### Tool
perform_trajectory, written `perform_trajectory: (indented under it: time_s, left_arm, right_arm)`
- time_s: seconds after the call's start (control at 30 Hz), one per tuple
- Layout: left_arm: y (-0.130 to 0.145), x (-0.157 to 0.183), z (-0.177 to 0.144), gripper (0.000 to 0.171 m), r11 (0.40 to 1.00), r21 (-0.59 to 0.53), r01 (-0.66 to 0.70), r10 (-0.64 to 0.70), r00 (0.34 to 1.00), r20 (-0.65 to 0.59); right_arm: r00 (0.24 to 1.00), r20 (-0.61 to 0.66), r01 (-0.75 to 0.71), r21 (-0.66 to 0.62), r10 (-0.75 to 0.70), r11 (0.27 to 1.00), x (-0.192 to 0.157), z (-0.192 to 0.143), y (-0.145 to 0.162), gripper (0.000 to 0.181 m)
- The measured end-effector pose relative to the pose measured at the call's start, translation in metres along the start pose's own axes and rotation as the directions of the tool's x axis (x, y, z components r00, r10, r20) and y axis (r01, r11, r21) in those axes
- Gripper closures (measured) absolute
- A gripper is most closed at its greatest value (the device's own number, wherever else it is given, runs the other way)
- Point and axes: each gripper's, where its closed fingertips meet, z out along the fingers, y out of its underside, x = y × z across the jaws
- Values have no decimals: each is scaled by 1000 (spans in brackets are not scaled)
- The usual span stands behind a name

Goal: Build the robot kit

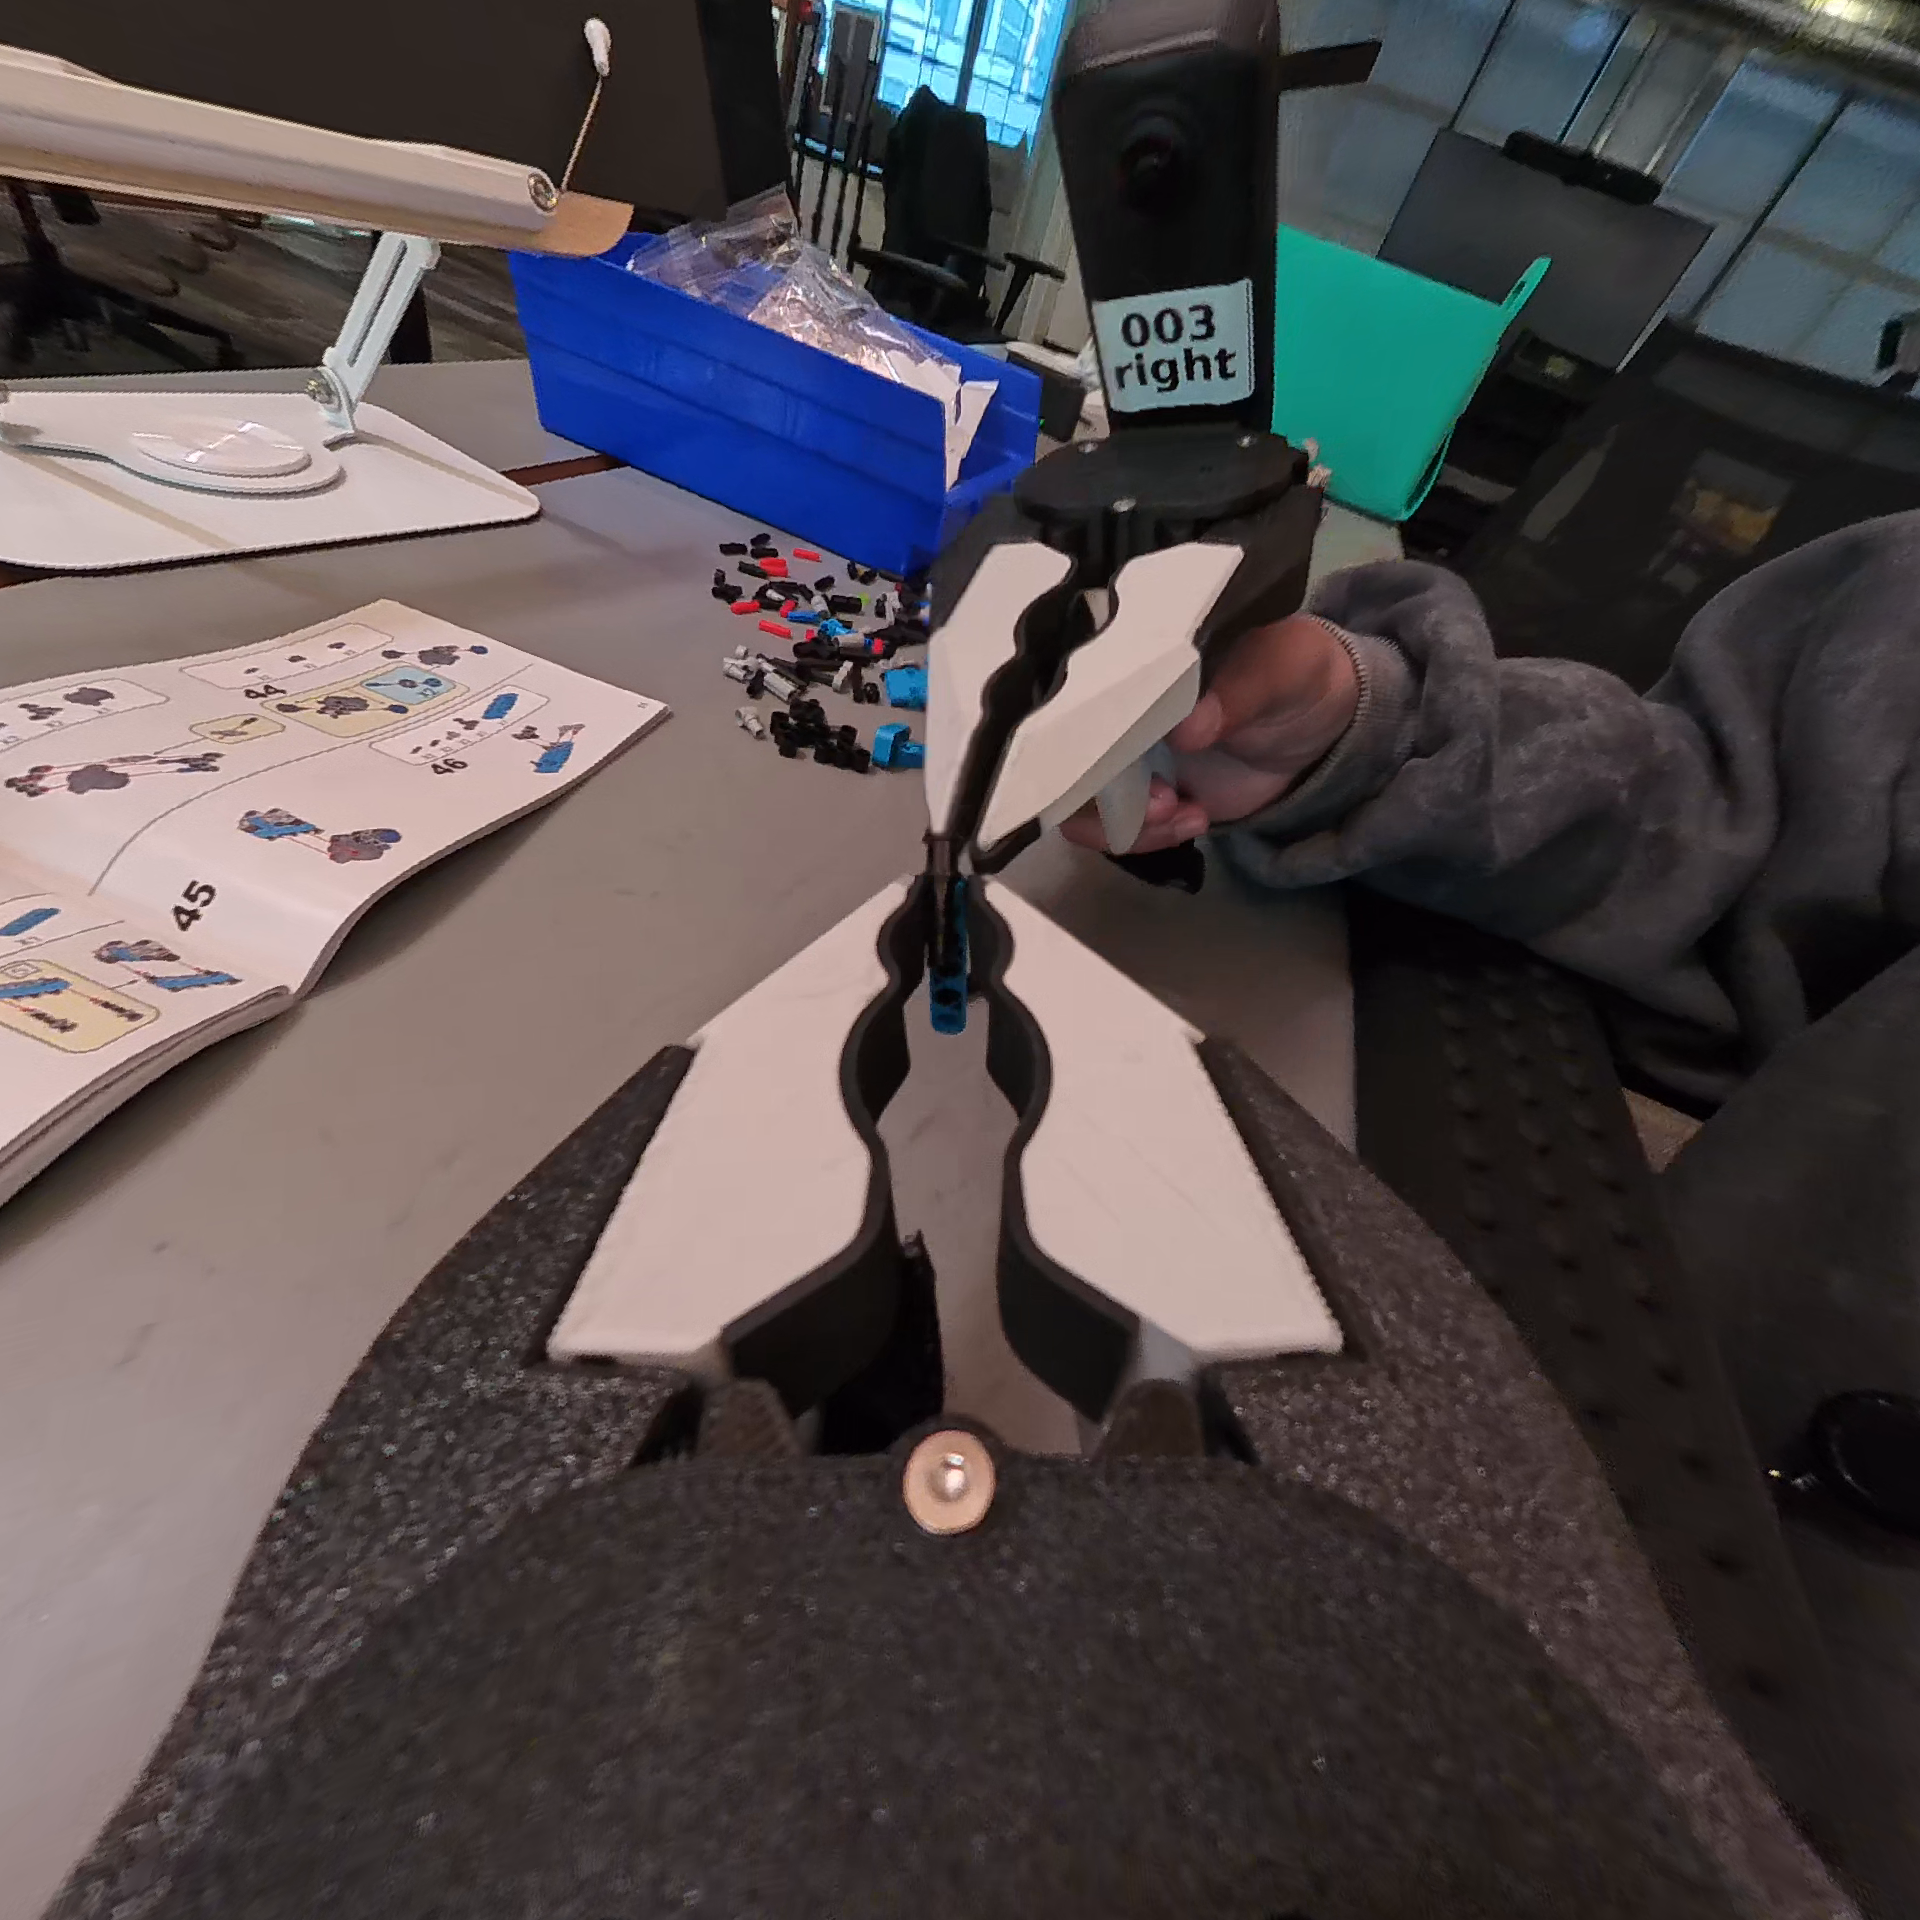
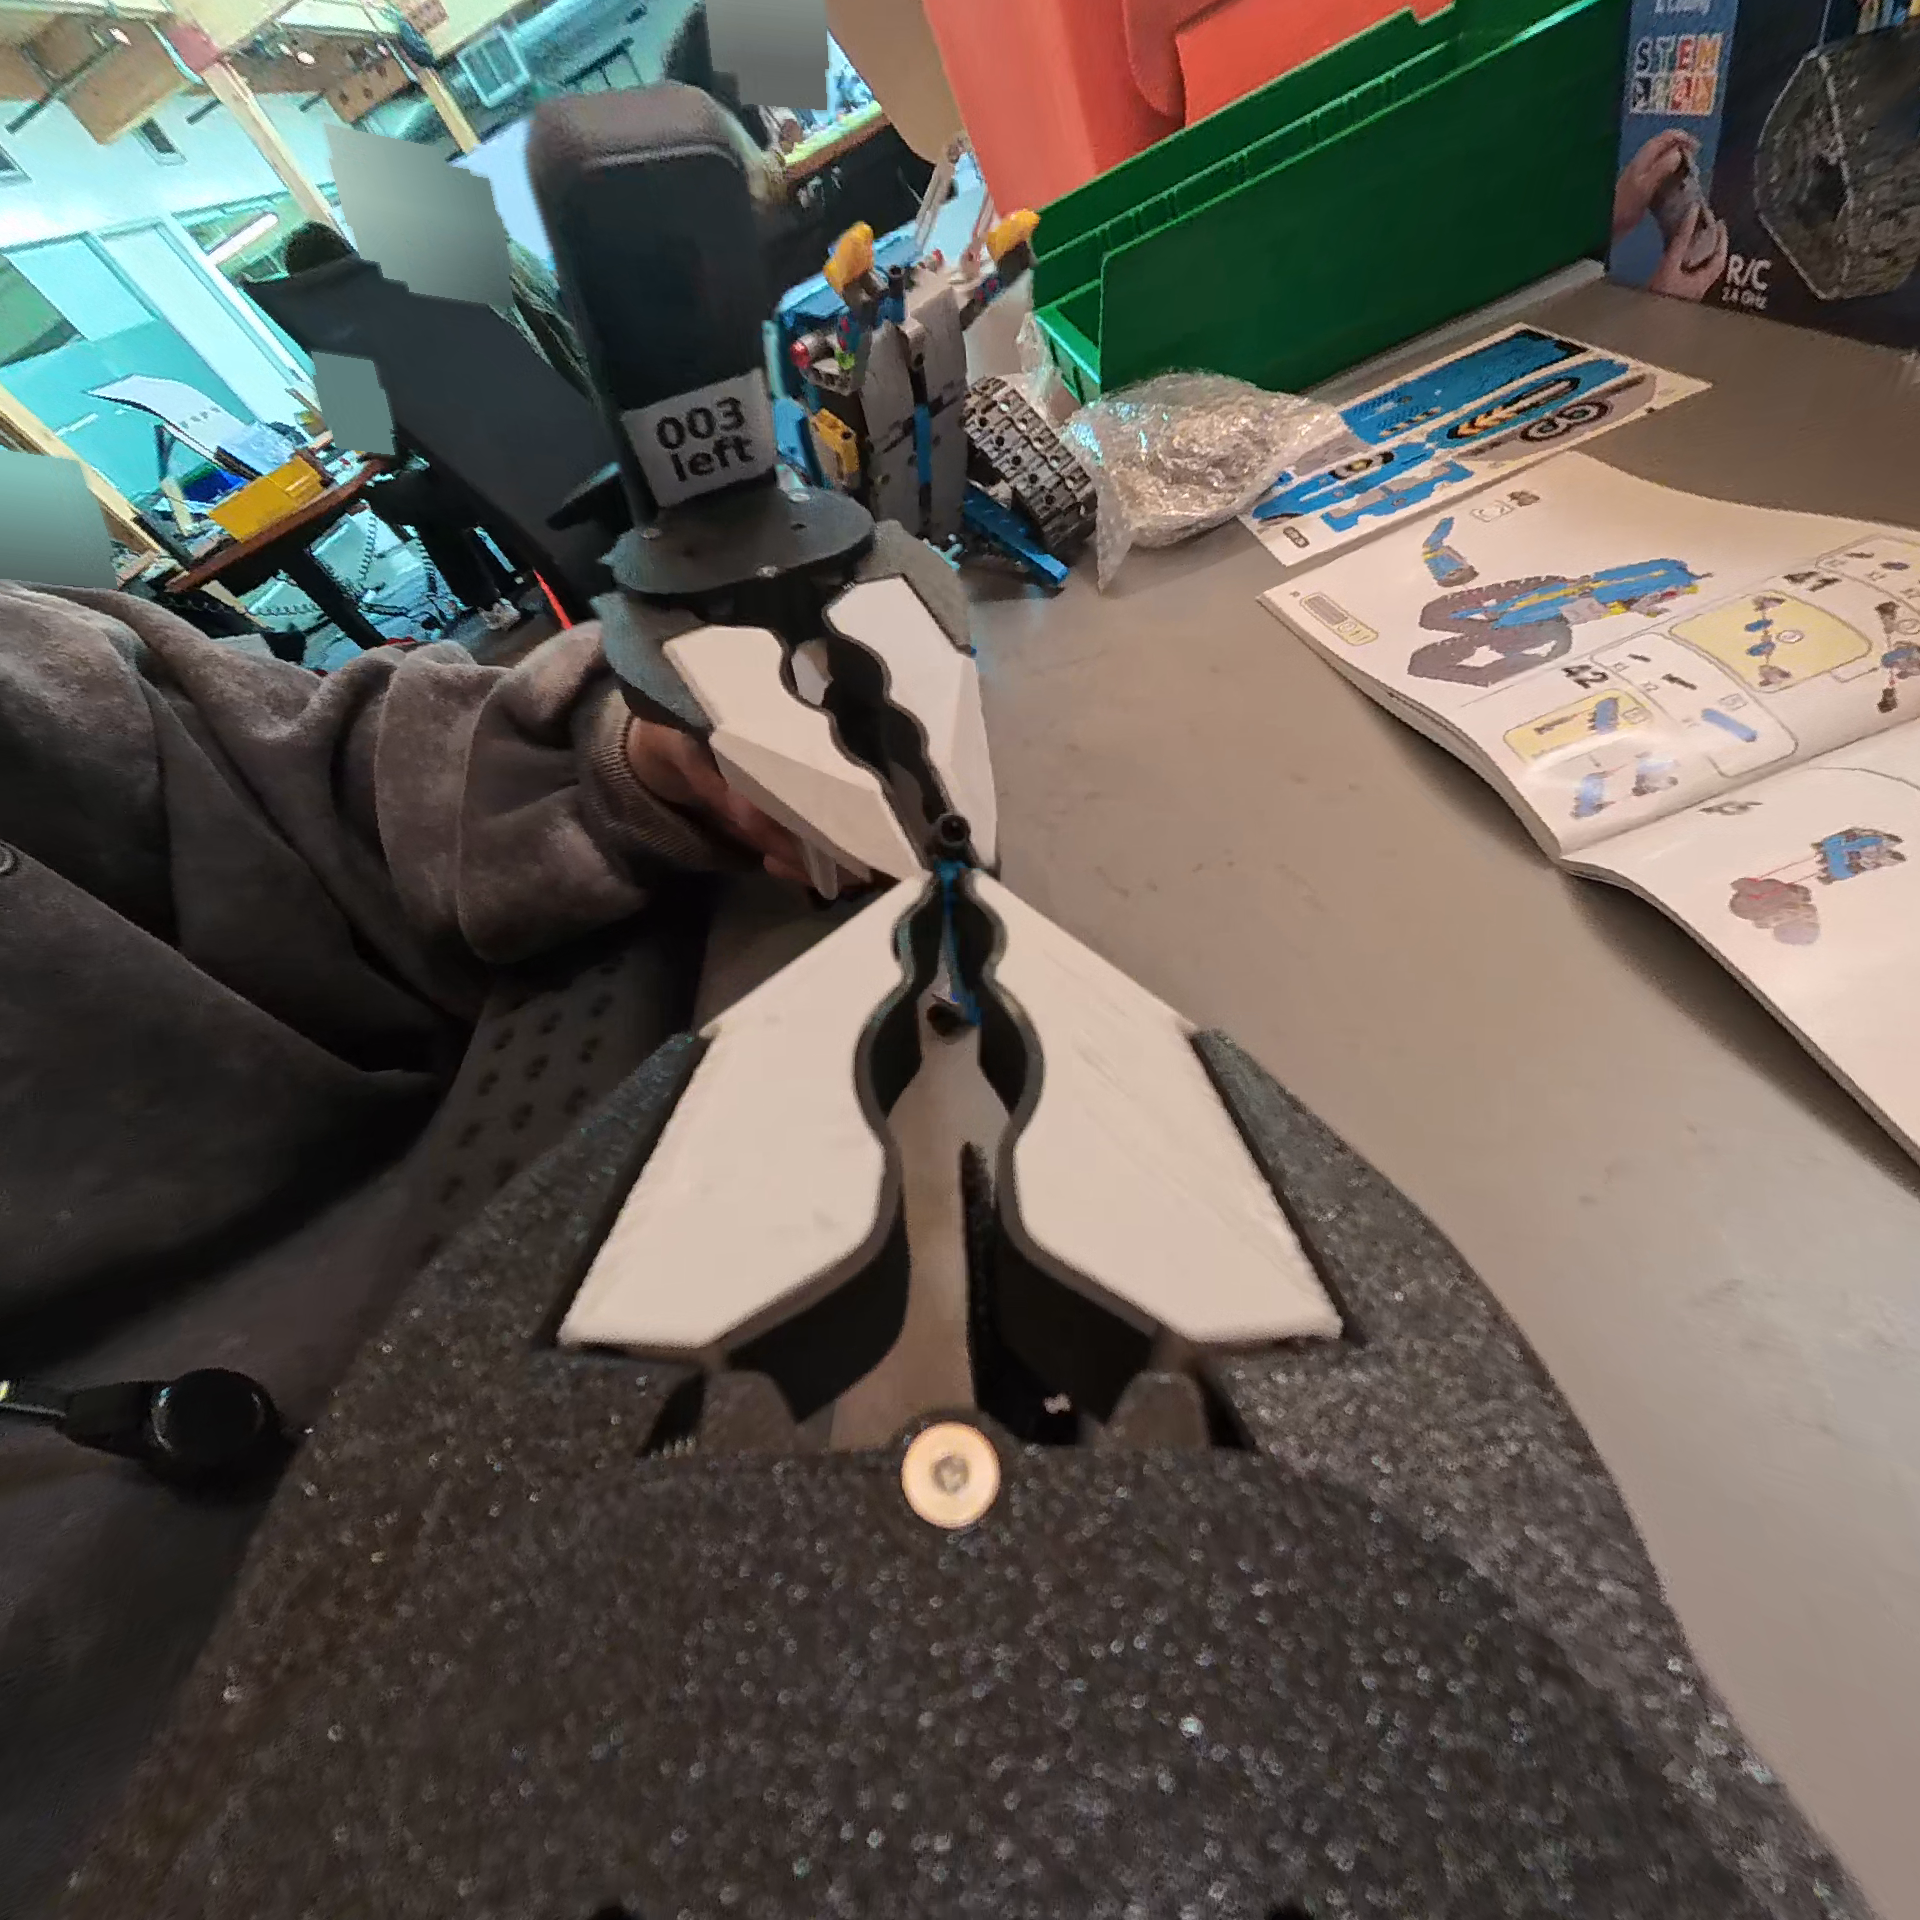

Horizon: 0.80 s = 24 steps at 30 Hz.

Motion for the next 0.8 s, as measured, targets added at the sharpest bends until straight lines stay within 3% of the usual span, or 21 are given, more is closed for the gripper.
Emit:
perform_trajectory:
  time_s: [0.17,0.33,0.47,0.8]
  left_arm:
    - [10,-5,4,165,996,-67,-67,70,996,52]
    - [22,-8,8,165,980,-146,-136,151,984,91]
    - [28,-10,10,165,967,-184,-177,199,974,109]
    - [32,-11,12,165,953,-218,-209,239,963,124]
  right_arm:
    - [998,-56,2,-44,-4,999,15,-4,10,176]
    - [999,-33,5,-44,-7,999,12,-3,10,168]
    - [998,-46,43,-73,-46,996,10,2,14,168]
    - [999,-35,-20,-114,16,993,13,10,25,175]
